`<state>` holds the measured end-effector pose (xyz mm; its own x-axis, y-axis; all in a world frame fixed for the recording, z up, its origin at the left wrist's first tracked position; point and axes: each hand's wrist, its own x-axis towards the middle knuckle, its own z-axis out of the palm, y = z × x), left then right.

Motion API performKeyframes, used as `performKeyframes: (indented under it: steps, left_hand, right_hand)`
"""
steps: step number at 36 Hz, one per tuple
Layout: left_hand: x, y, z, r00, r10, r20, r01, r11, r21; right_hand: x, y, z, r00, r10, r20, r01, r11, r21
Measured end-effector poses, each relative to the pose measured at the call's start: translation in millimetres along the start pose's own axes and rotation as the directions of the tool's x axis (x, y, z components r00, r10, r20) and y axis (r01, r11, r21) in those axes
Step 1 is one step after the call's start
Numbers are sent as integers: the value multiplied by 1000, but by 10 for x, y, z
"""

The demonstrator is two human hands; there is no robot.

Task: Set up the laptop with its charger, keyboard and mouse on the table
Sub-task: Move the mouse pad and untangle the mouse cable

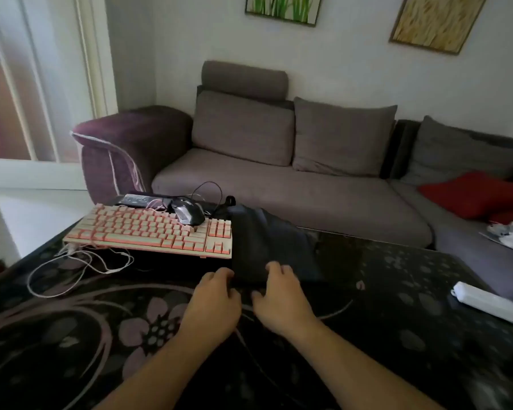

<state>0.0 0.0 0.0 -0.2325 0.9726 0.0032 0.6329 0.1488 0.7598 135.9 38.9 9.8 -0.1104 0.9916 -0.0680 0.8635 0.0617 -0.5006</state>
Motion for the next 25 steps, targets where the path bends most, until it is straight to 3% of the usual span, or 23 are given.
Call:
performKeyframes:
  steps: [3,7,14,17,20,25]
  left_hand:
    - [174,-128,132,997,-71,22,72,997,-42]
    - [296,-185,268,992,-118,47,122,989,-81]
    - [333,-166,360,993,-115,14,116,986,-118]
    - [310,-92,337,995,-99,-19,95,984,-153]
    - [243,45,320,999,-45,-19,41,979,-198]
    - [65,300,369,1000,7,-1,-7,935,-356]
  right_hand:
    - [502,-37,88,988,66,-138,-89,982,-165]
    - [962,13,201,972,186,-144,-214,953,-215]
    - [1195,169,120,985,57,-166,-82,985,-149]
    - [1148,231,-110,948,61,-311,-52,998,39]
    - [964,327,-508,920,16,-391,91,963,255]
    - [303,611,-1321,959,26,-283,170,744,646]
